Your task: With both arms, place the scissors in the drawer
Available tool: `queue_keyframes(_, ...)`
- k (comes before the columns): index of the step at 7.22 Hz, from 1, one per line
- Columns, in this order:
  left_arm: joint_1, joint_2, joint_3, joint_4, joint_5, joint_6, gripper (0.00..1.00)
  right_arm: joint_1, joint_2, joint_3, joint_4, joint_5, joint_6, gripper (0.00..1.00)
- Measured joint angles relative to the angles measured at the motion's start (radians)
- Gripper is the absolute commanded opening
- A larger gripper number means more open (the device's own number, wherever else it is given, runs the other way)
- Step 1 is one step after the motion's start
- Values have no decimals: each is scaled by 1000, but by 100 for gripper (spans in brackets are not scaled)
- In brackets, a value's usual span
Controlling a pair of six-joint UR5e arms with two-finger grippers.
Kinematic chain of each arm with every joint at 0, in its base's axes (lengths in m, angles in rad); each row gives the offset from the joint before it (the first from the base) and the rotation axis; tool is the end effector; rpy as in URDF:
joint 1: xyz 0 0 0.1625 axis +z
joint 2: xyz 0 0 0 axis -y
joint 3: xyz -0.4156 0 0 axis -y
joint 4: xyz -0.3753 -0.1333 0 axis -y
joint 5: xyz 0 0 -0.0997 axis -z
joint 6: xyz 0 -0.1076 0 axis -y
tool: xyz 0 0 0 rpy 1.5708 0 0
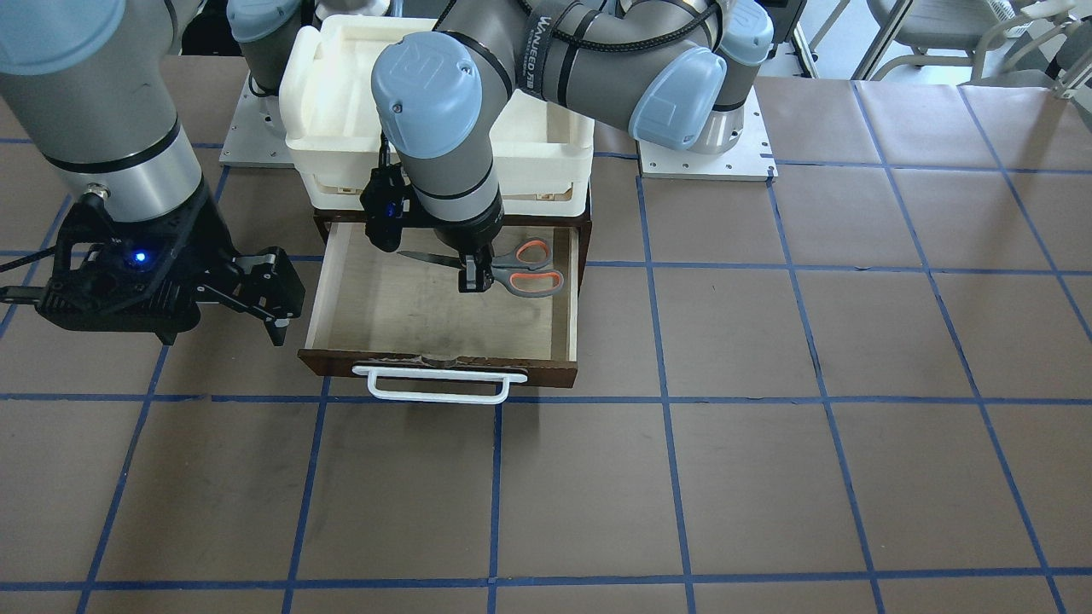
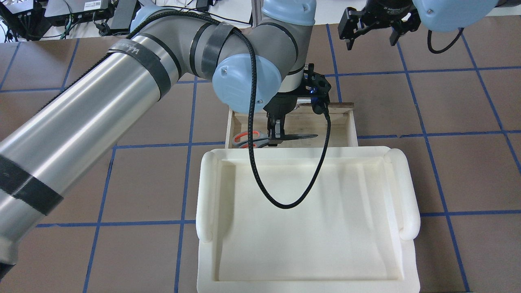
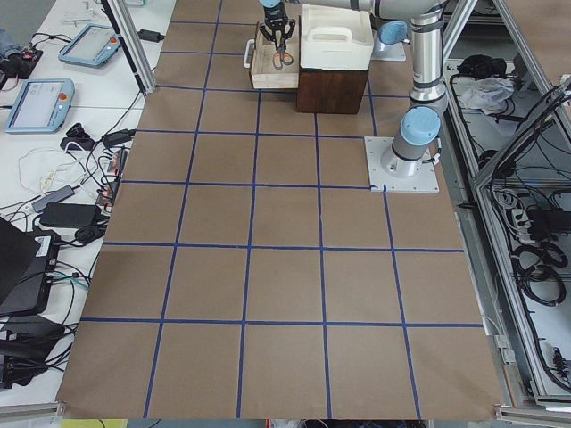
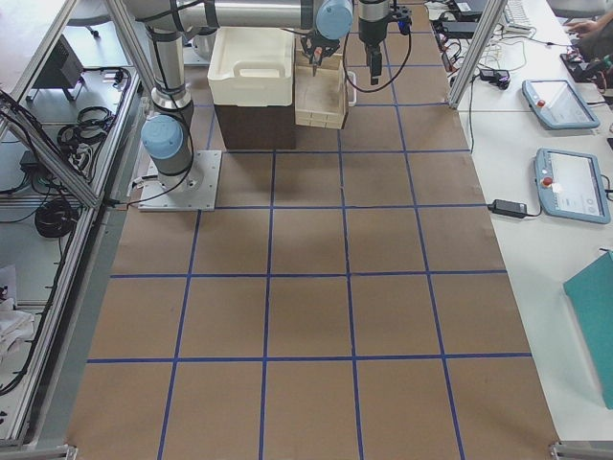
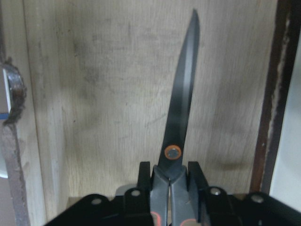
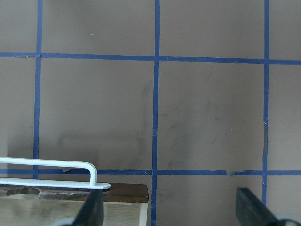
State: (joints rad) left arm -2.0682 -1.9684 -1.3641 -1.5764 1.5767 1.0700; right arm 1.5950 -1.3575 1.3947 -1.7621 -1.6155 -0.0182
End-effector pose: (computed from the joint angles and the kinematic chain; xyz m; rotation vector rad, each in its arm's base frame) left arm -0.4058 -0.4694 0.3495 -2.1733 -2.1794 -0.2936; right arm 0.1424 -0.5748 0.4638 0.0601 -3.0877 0.2386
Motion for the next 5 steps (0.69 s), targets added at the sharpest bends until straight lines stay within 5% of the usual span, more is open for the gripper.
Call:
queue_keyframes(4, -26, -34, -2, 34, -9, -8, 0, 0, -4, 11, -18, 0, -14, 100)
queue_keyframes(5, -31, -37, -3, 36, -9, -8, 49, 0, -5, 12, -18, 0, -14, 100)
